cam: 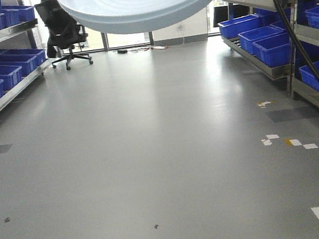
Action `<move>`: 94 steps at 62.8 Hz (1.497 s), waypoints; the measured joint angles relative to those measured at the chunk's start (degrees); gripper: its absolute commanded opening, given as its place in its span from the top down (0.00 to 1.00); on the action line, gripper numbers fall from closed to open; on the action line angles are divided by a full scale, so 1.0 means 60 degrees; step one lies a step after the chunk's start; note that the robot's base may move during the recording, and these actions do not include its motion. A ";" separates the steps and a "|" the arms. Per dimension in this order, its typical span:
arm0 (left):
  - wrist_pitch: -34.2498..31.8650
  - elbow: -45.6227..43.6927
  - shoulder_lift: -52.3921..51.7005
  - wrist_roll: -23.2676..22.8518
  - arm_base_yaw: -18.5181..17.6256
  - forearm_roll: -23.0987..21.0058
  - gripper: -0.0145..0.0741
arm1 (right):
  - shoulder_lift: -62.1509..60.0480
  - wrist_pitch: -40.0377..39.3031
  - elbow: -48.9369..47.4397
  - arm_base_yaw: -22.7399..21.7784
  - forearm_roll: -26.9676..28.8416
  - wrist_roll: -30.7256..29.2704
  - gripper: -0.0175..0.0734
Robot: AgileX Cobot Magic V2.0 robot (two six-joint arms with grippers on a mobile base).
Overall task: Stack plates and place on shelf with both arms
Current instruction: 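Hold the white plates aloft with the right gripper while driving across the room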
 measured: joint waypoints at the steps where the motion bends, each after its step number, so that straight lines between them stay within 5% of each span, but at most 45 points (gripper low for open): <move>1: 0.0000 0.0000 0.0000 0.0000 0.0000 0.0000 0.73 | 0.0000 0.0000 0.0000 0.0000 0.0000 0.0000 0.77; 94: 0.0000 0.0000 0.0000 0.0000 0.0000 0.0000 0.73 | 0.0000 0.0004 0.0000 0.0000 0.0000 0.0000 0.77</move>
